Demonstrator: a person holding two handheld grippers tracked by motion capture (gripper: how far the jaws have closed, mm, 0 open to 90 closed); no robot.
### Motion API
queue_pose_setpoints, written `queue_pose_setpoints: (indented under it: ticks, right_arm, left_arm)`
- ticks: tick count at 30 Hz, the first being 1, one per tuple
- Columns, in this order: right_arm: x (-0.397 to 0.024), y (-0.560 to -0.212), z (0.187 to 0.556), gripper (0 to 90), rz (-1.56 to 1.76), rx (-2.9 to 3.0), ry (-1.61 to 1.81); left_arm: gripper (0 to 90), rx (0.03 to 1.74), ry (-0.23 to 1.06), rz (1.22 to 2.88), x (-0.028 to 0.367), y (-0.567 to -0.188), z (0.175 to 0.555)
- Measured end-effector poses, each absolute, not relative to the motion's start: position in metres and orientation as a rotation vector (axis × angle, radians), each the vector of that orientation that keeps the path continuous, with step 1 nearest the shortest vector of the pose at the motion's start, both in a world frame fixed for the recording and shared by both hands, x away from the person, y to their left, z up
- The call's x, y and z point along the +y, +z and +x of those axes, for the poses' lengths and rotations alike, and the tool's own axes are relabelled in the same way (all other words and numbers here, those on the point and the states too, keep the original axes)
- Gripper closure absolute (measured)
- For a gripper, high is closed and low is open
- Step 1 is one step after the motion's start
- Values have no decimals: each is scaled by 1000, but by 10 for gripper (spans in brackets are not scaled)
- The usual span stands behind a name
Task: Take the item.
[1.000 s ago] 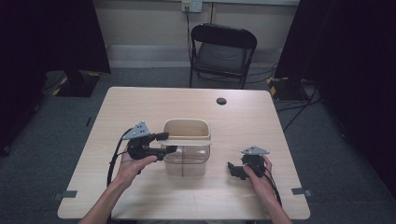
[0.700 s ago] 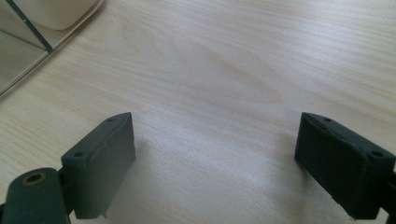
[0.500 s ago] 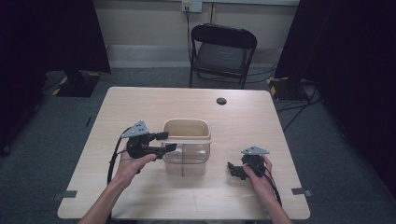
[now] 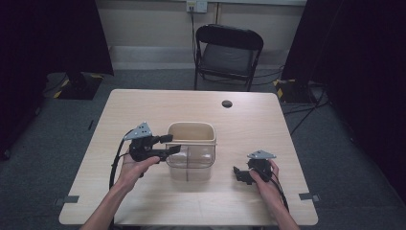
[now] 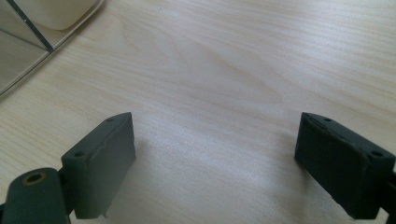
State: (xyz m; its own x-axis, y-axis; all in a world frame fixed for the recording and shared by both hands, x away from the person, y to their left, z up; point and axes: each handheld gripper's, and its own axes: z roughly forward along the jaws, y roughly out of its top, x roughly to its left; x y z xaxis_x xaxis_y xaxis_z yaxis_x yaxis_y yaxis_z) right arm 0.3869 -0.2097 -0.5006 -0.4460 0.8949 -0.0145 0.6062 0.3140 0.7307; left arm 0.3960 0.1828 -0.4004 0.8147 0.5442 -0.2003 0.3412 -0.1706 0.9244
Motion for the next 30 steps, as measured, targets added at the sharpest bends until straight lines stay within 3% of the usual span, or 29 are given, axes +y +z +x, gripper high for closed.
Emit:
queue_pose_setpoints:
  ticks: [30]
  right_arm:
    - [-210, -501, 387, 116, 1332, 2167, 931]
  left_arm:
    - [448, 696, 198, 1774, 184, -399, 401]
